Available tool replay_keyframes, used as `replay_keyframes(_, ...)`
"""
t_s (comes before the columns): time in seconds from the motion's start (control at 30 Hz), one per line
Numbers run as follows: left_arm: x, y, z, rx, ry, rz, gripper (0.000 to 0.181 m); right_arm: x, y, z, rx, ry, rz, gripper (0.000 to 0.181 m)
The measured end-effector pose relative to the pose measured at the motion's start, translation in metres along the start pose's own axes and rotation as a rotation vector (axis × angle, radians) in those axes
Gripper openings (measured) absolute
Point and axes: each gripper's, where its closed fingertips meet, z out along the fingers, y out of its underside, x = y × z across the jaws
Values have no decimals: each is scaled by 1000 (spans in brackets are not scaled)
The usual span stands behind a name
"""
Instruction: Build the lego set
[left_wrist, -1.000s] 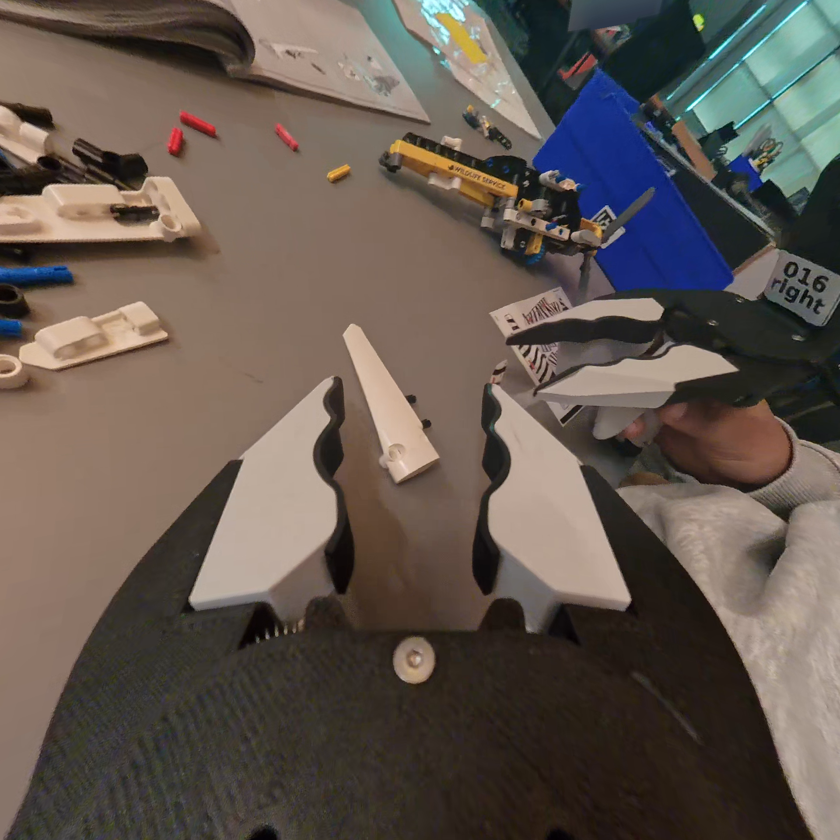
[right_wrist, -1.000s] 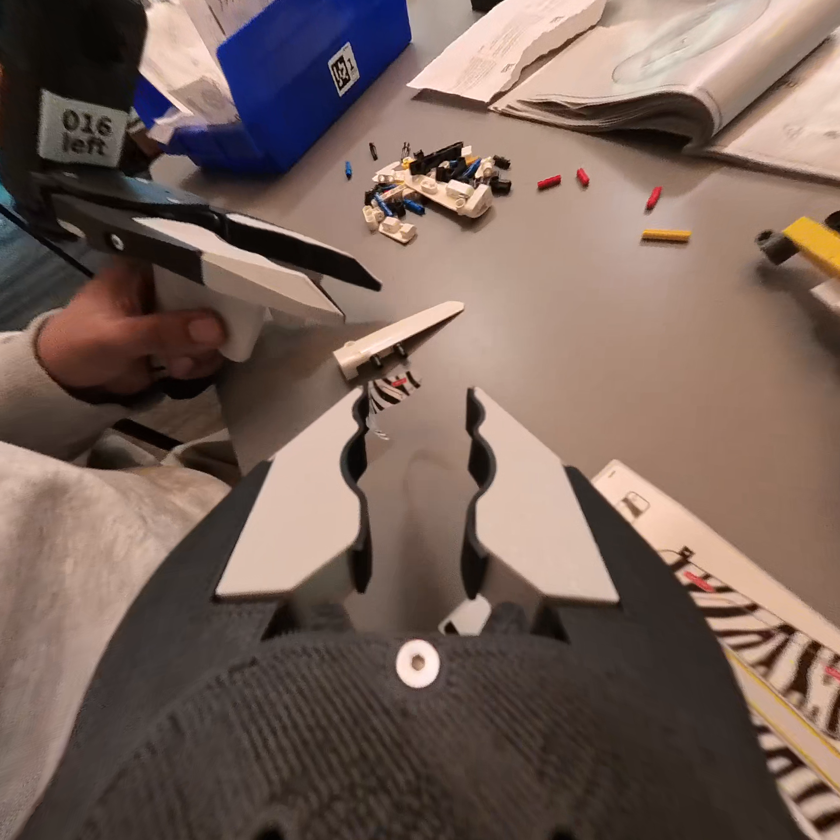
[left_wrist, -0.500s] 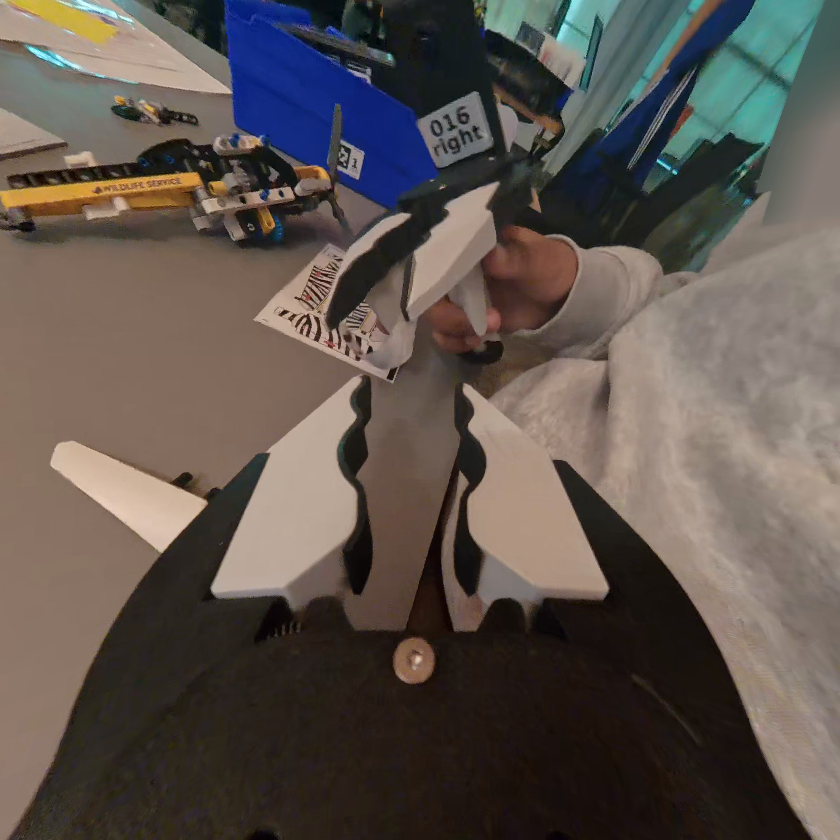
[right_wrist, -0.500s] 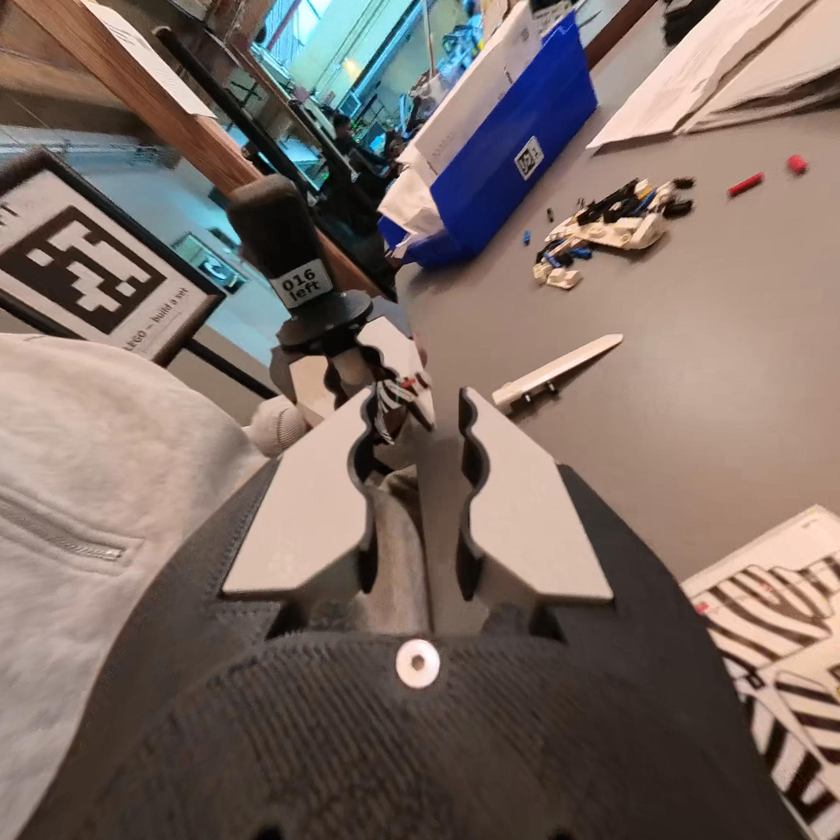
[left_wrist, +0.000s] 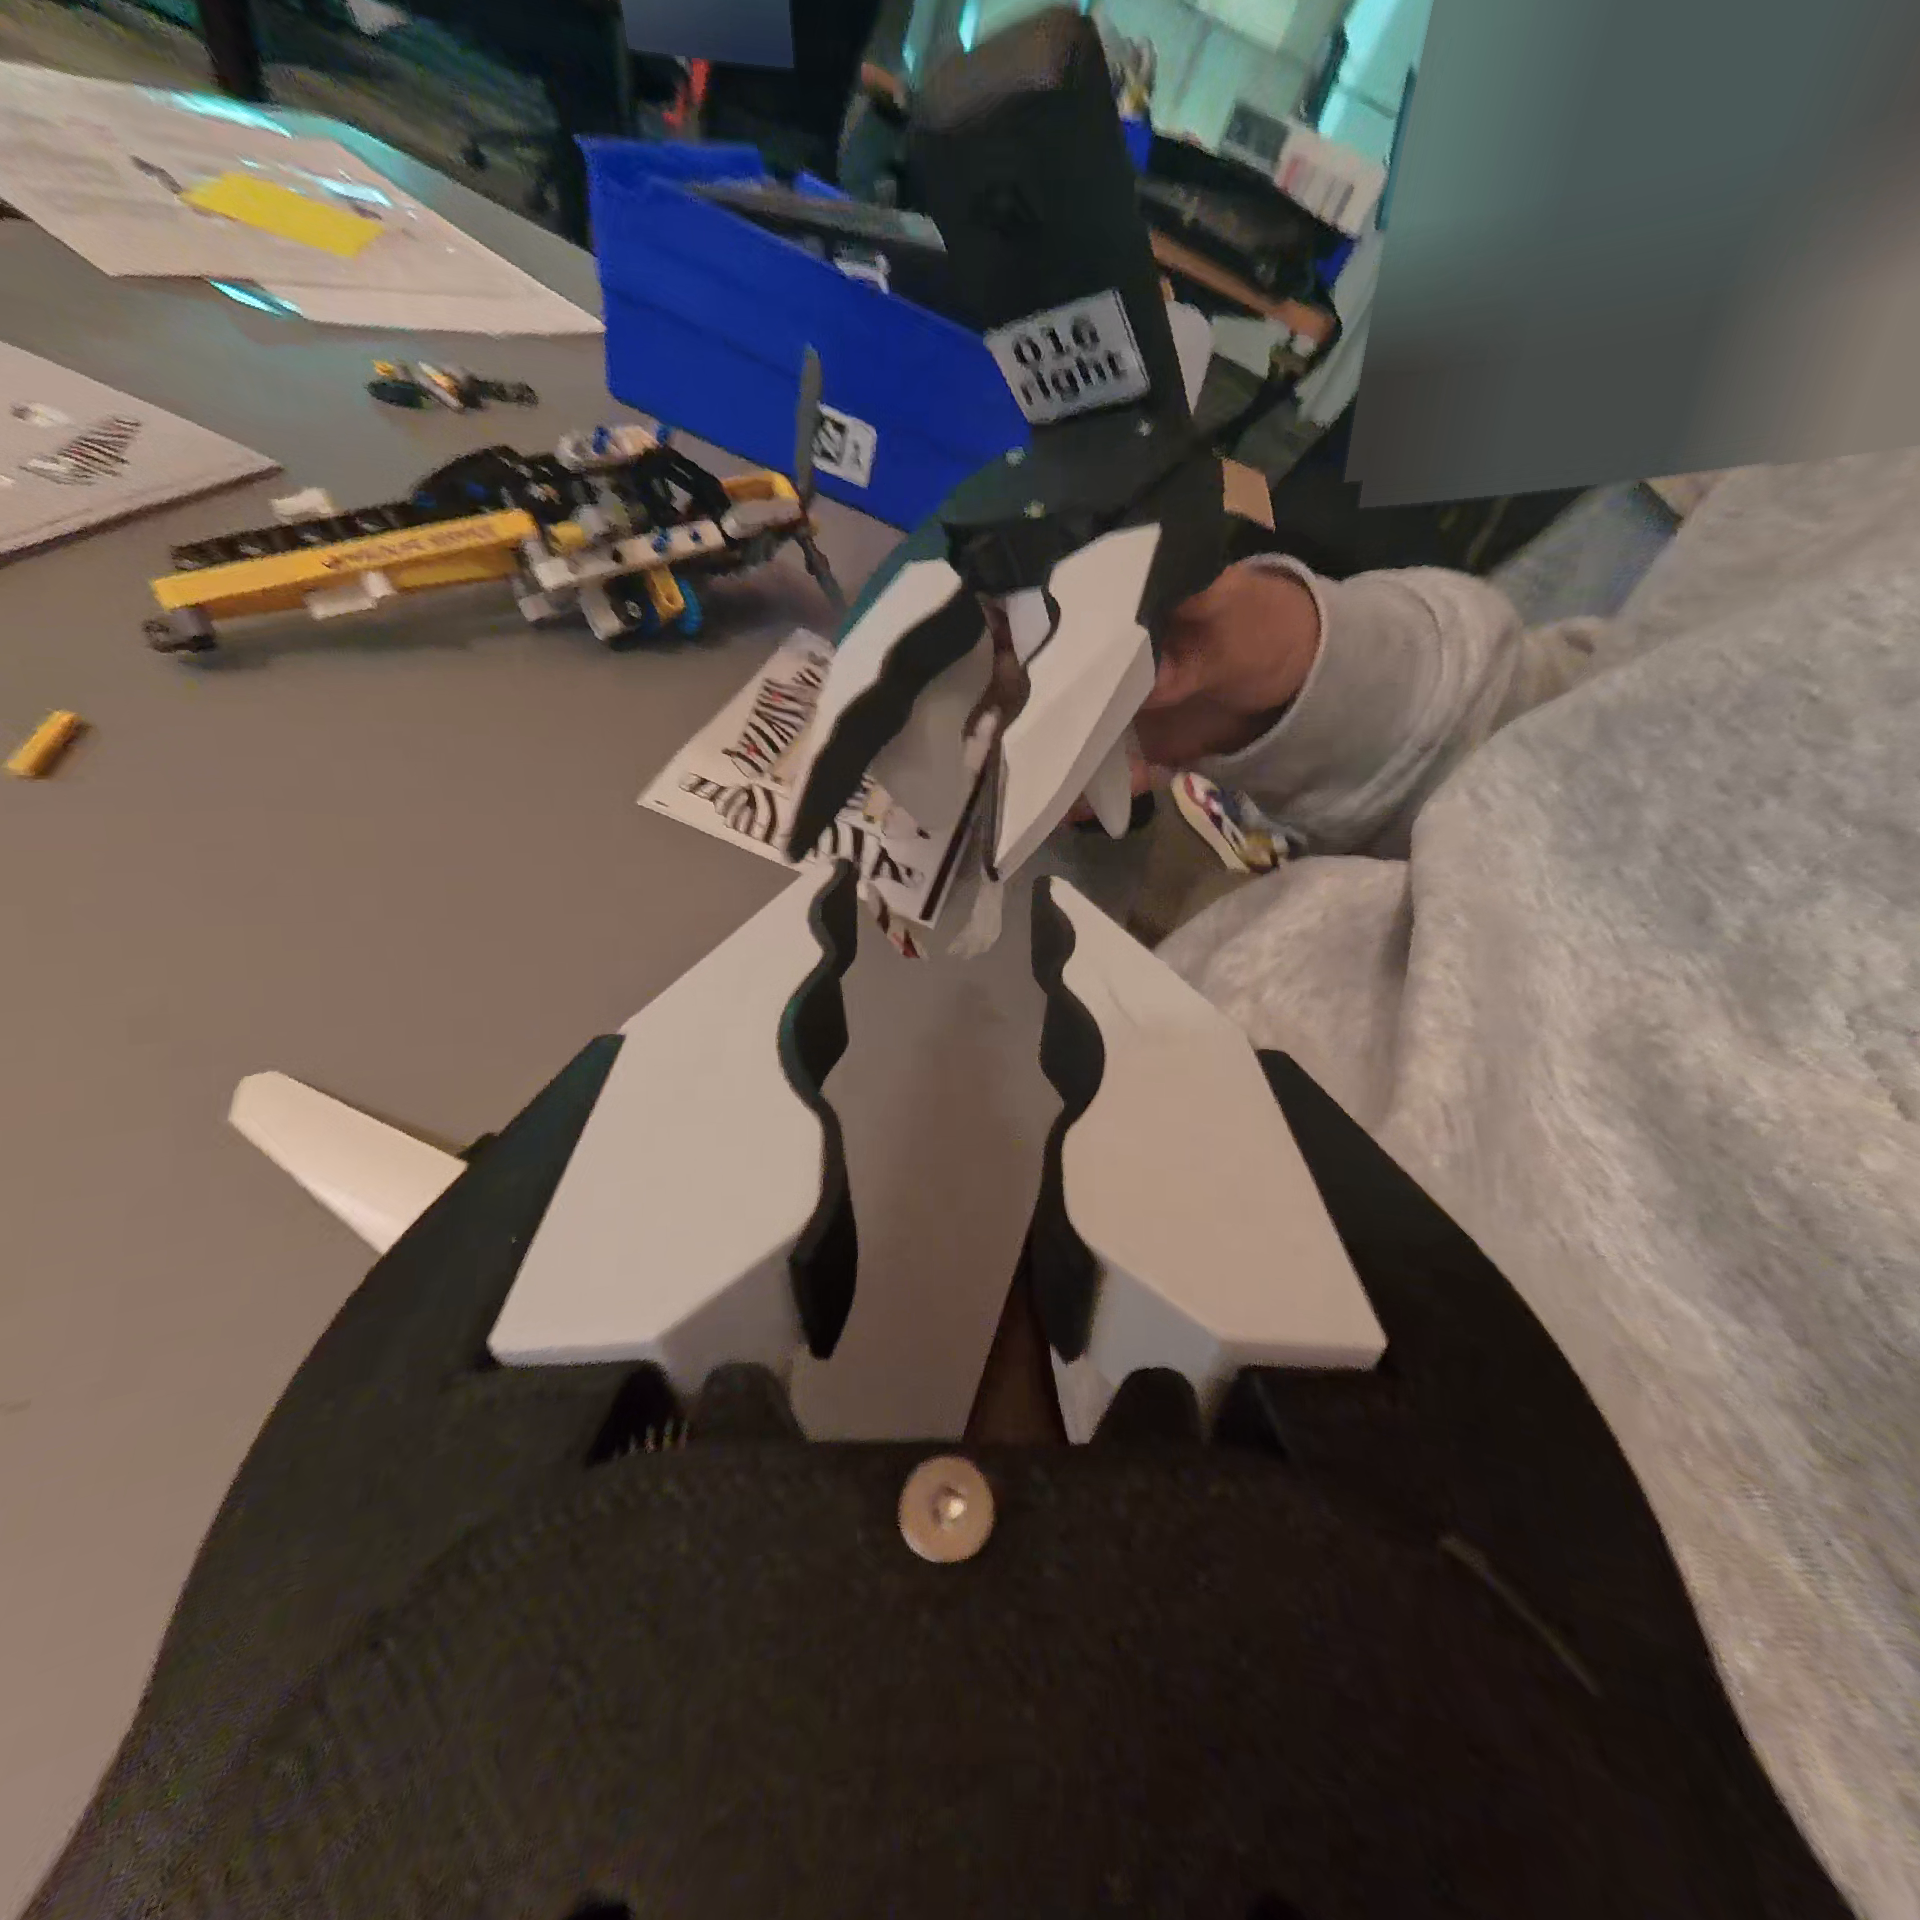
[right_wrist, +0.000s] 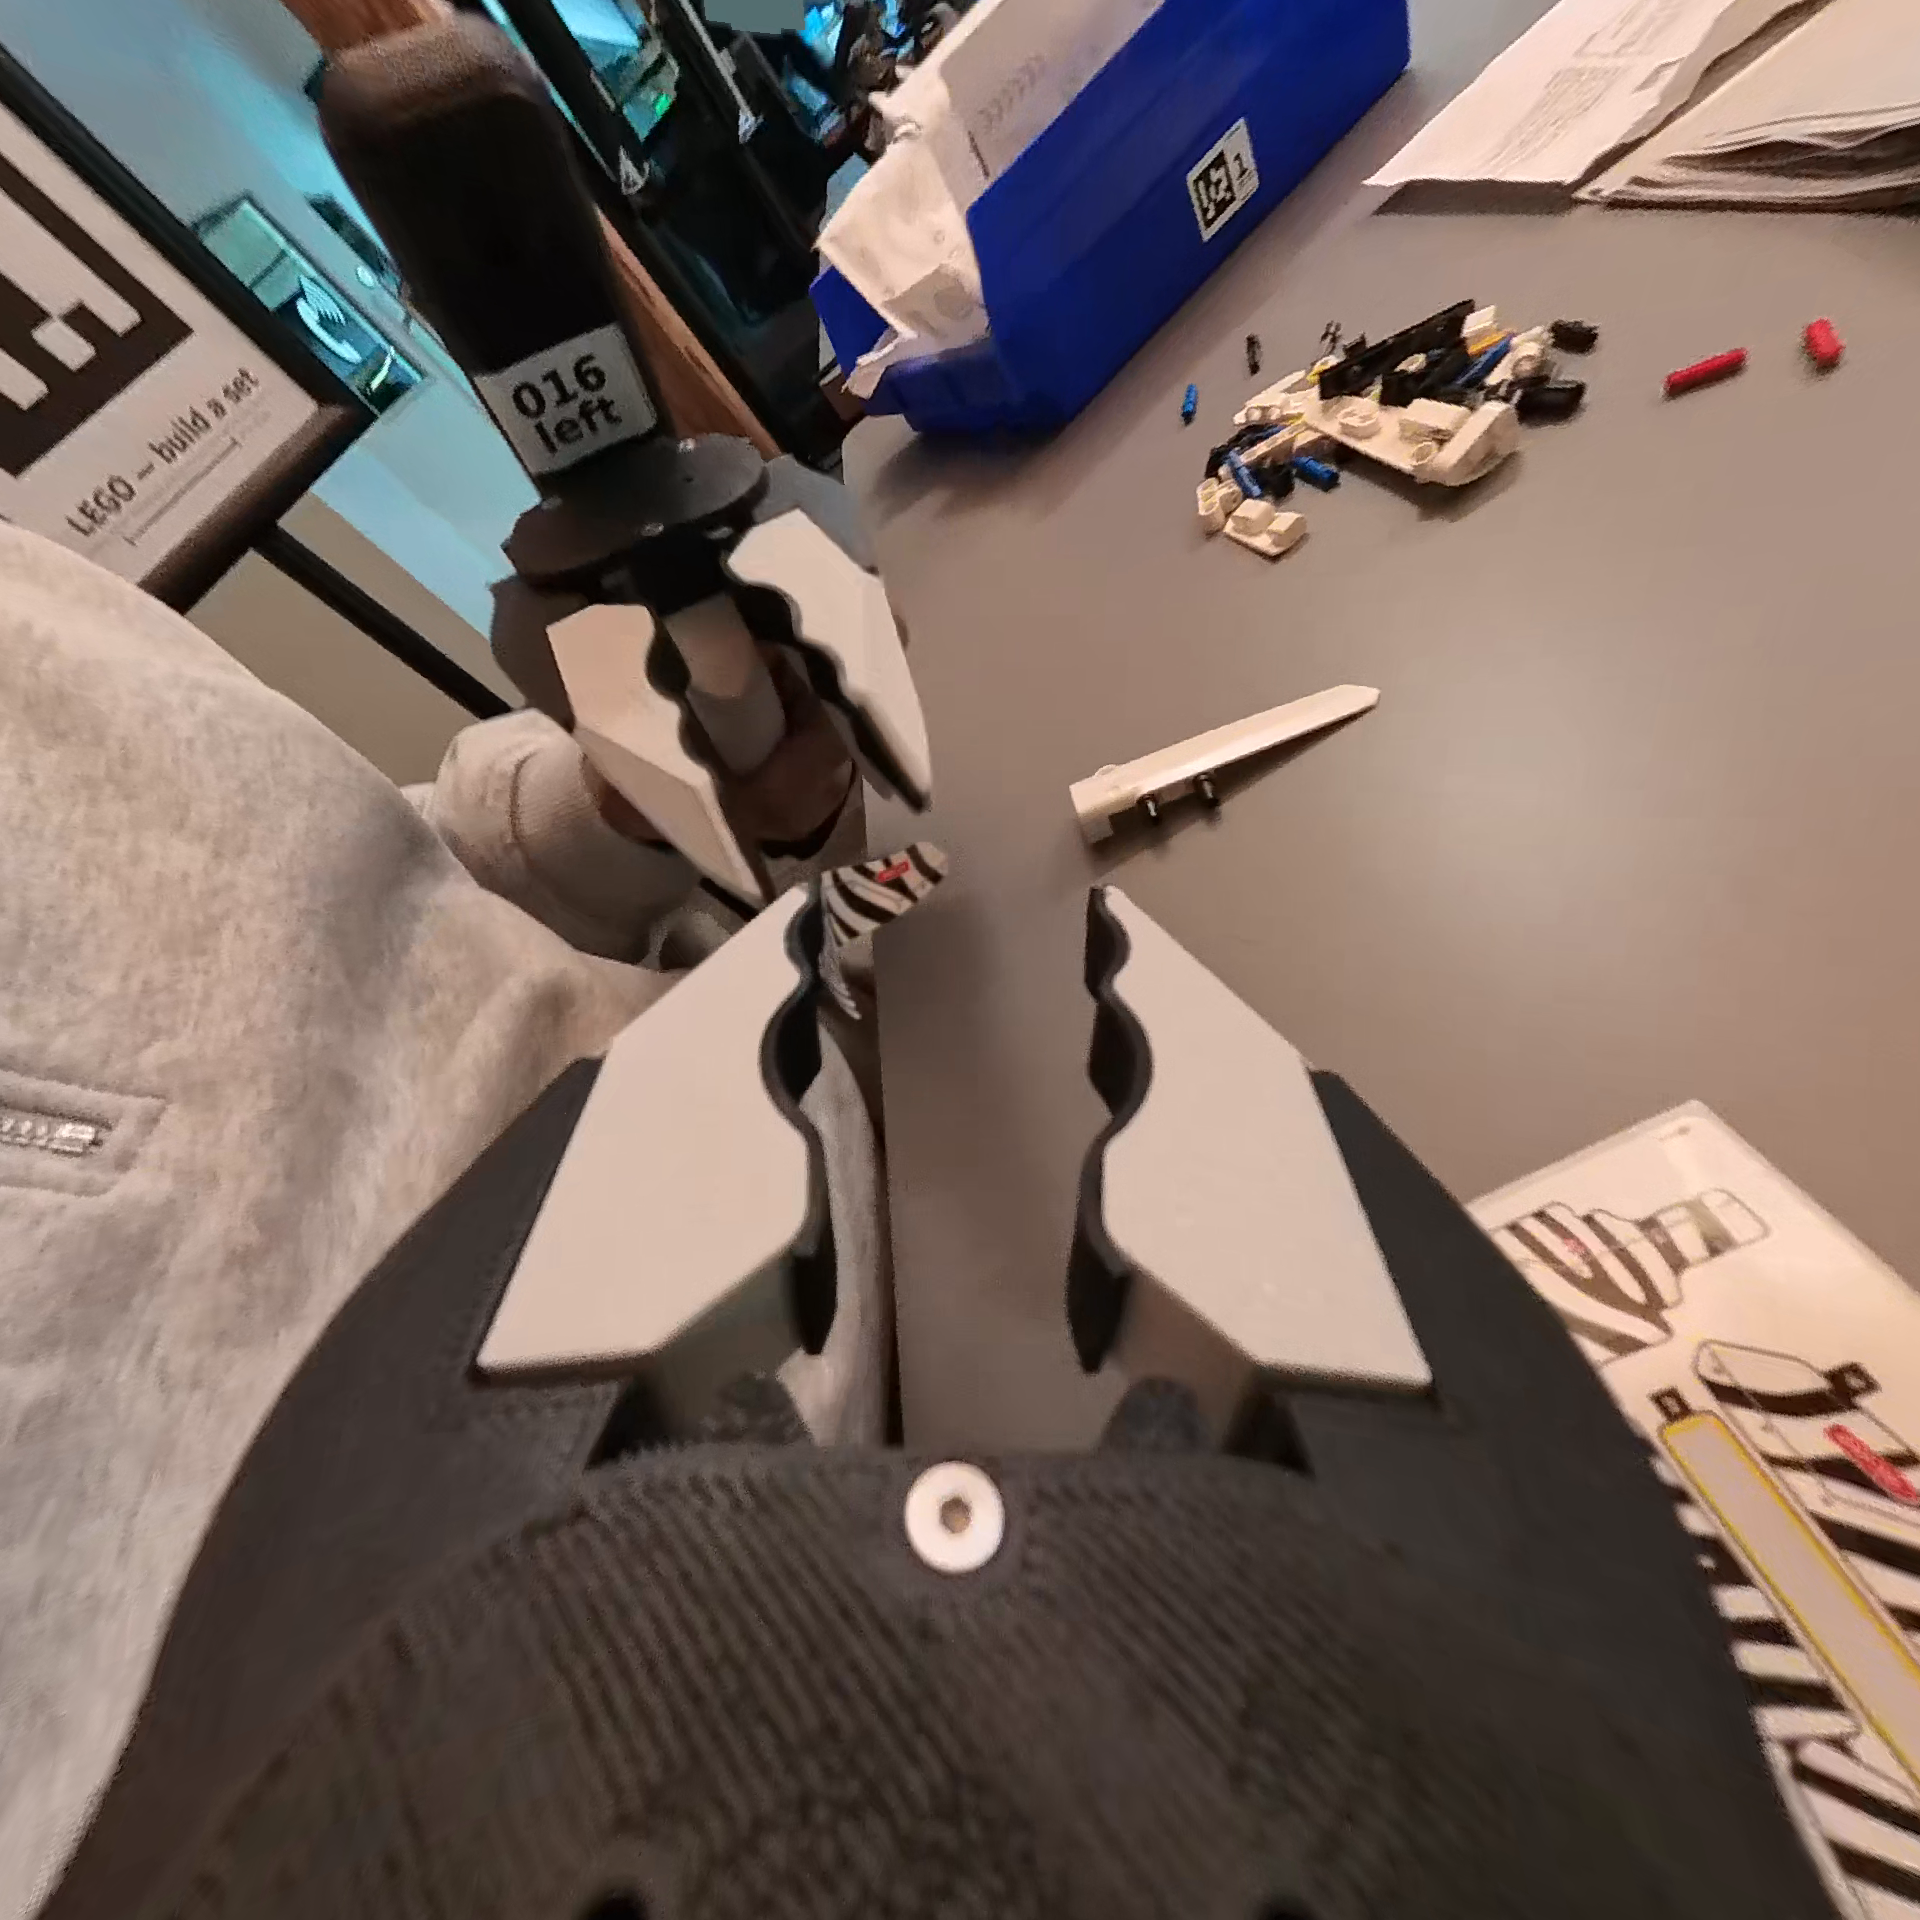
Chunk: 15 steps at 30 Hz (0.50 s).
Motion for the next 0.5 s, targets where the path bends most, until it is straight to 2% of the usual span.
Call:
replay_keyframes(0.03, 4, 4, 4, -36, 27, 8, 27, -2, 1, 2, -12, -5, -17, 49)
replay_keyframes(0.1, 12, 14, 10, -104, 87, 6, 3, -3, 5, 4, -42, 3, -48, 46)
replay_keyframes(0.23, 15, 14, 12, -117, 125, -18, 0, -5, 7, 0, -68, 1, -45, 50)
replay_keyframes(0.33, 14, 19, 17, -162, 126, -21, 0, -11, 14, -3, -115, -19, -63, 30)
replay_keyframes(0.37, 11, 23, 20, -181, 112, -7, 0, -14, 18, -5, -128, -36, -91, 37)
replay_keyframes(0.4, 1, 28, 21, -212, 54, 10, 0, -24, 20, -8, -131, -95, -111, 59)
replay_keyframes(0.43, -7, 34, 19, -237, 15, 25, 0, -28, 19, -12, -117, -129, -101, 56)
replay_keyframes(0.5, -11, 34, 16, -228, 27, -19, 0, -18, 15, -24, -82, -85, -93, 54)
